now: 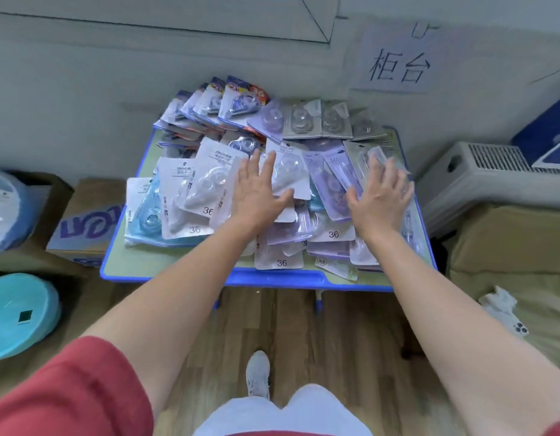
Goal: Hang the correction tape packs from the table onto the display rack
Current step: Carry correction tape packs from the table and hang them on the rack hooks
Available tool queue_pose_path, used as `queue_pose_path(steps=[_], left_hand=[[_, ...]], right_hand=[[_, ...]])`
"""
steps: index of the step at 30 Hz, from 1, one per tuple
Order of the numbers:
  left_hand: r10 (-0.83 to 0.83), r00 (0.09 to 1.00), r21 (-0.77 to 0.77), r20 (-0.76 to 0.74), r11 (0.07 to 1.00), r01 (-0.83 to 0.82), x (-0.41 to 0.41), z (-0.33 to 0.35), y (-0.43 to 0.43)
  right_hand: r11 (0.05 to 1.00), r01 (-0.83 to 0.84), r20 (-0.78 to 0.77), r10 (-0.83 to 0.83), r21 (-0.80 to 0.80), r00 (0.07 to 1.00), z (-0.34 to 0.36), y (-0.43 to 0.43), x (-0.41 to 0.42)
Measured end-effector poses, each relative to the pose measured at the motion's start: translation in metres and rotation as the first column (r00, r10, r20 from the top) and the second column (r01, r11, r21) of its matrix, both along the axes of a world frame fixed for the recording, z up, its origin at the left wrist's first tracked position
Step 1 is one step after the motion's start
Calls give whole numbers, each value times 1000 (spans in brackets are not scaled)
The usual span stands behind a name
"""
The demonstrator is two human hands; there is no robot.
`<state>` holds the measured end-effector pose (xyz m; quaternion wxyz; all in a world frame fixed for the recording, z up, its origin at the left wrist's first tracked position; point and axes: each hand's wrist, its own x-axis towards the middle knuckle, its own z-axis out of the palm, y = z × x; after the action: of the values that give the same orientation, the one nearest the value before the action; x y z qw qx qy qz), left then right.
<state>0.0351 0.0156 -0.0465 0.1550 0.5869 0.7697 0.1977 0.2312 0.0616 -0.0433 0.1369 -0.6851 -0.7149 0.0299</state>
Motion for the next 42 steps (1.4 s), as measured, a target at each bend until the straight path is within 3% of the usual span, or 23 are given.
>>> queue_pose_path(steps=[4,9,22,32,42], left_hand=[[-73,989,-167,-126,985,52,11,-5,31],[-60,979,-294,-197,956,0,18,-14,53],[187,967,-232,-173,946,-225,44,-12,63],[178,959,-239,-220,943,-230,27,7,26],[98,985,-137,-141,984,-117,9,16,-14]], right_hand=[[979,93,18,-91,-179,996,-1,30,6],[949,61,-21,-71,-308,997,-6,49,13],[945,-128,-243,54,-300,969,-3,63,29],[966,-90,-309,10,-244,951,4,42,29],[997,-25,-314,-1,-79,949,8,-31,12]])
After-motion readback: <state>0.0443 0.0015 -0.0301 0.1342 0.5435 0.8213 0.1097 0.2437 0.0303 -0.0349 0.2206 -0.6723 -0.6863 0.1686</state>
